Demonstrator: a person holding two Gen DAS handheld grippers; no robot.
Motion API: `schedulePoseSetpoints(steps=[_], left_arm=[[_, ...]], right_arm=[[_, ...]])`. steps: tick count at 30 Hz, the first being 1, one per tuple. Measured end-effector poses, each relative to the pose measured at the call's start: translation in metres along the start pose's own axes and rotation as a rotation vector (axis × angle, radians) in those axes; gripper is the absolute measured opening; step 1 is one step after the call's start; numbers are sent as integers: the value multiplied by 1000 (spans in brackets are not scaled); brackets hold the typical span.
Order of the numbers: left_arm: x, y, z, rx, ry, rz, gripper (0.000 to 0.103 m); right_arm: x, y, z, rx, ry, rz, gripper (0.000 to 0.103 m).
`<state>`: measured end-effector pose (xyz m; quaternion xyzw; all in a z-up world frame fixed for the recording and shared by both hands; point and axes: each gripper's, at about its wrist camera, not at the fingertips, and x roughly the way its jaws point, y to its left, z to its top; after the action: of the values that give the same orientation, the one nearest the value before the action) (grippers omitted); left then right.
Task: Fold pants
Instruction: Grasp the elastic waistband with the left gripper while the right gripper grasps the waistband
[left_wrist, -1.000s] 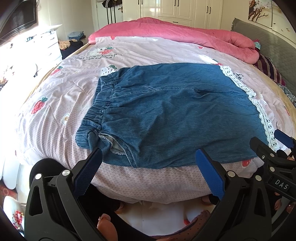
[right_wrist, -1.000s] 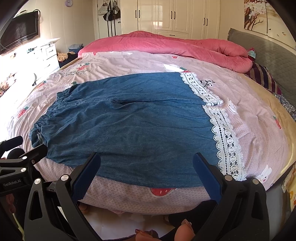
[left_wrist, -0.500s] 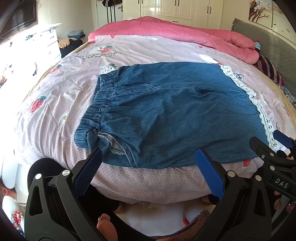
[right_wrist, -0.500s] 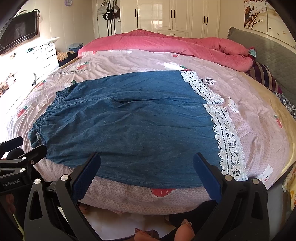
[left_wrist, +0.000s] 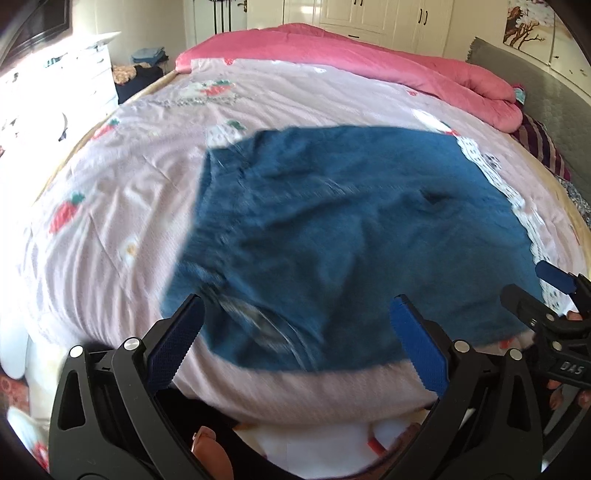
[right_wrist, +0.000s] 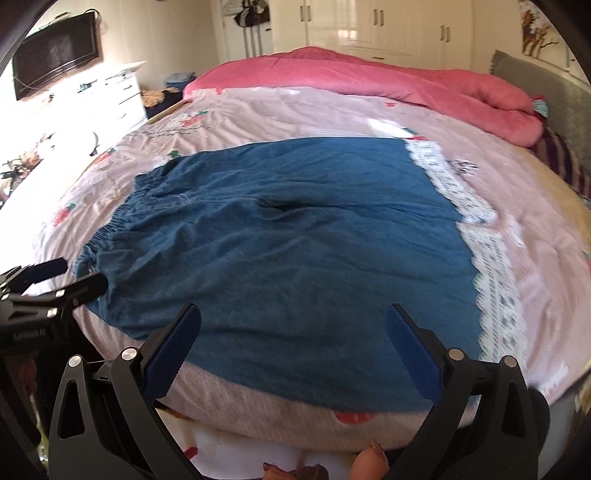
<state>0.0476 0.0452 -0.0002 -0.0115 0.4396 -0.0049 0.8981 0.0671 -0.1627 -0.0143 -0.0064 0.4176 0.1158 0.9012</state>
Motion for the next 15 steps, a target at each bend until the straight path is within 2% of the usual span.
schedulePoseSetpoints(steps=[2, 5, 8, 13, 15], left_arm=[[7, 16, 14, -22, -3, 30, 95], [17, 36, 34, -63, -5, 10, 95], [31, 49, 57, -48, -22, 38, 95], [60, 67, 91, -48, 0, -5, 94], [72, 70, 103, -31, 2, -1, 93]], right_arm=[[8, -1, 10, -6, 11, 14, 99], [23, -1, 30, -24, 22, 32, 99], [37, -2, 48, -40, 43, 71, 99], [63, 2, 81, -86, 70, 115, 99], [74, 4, 92, -116, 85, 118, 99]])
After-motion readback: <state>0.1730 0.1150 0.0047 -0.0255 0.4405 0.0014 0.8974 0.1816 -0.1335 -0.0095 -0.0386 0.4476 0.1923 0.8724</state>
